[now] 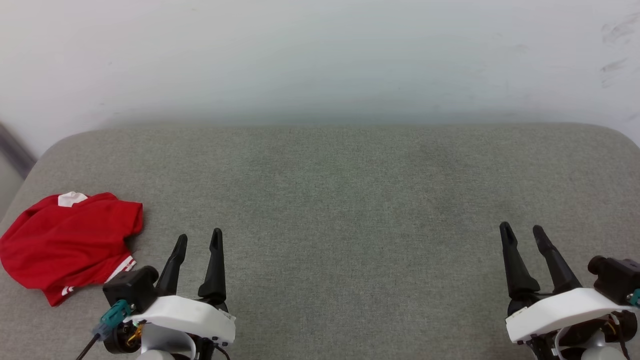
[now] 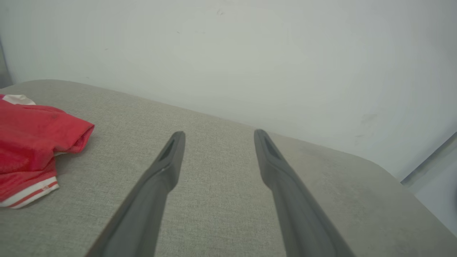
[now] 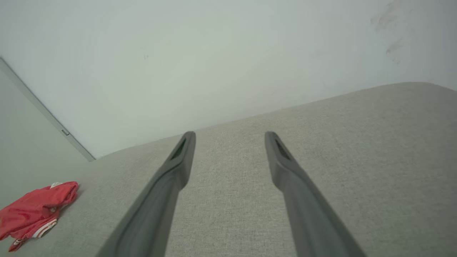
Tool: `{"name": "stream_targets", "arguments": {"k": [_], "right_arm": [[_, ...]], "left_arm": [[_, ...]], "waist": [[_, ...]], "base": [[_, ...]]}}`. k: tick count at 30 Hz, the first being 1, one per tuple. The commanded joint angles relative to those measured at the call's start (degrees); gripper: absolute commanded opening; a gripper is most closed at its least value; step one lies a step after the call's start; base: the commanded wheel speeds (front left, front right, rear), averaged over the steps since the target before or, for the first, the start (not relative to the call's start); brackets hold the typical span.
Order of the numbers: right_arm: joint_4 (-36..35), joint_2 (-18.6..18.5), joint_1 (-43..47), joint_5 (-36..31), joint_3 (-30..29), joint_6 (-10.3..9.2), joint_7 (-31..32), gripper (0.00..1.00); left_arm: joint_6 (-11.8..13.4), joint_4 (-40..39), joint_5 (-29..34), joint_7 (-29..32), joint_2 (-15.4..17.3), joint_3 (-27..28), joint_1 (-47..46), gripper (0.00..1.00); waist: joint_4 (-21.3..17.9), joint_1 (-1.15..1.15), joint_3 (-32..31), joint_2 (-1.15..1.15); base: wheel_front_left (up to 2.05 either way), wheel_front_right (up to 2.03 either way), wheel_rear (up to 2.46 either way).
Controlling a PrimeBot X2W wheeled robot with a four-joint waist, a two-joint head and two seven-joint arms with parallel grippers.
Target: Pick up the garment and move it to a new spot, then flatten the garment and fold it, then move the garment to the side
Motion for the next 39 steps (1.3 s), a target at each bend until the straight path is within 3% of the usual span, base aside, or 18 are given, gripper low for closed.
{"name": "stream_targets", "arguments": {"k": [1, 17, 39], "right_arm": [[-0.9, 0.0, -0.3, -1.5, 0.0, 0.0, -0.3, 1.0], [-2.6, 0.5, 0.6, -12.4, -0.6, 0.0, 0.4, 1.0], [-3.7, 0.9, 1.5, -20.7, -0.9, -0.01, -0.7, 1.0]], "left_arm": [[0.3, -0.3, 1.4, -0.4, 0.4, -0.2, -0.6, 1.0], [1.9, 0.9, 9.5, -2.7, 1.1, -2.0, -0.8, 1.0], [2.1, 2.5, 16.5, -5.2, 0.3, -2.2, -0.4, 1.0]], "waist": [[0.0, 0.0, 0.0, 0.0], [-0.2, 0.0, 0.0, 0.0], [-0.9, 0.0, -0.2, 0.0]], "base": [[0.0, 0.0, 0.0], [0.0, 0.0, 0.0], [0.0, 0.0, 0.0]]}}
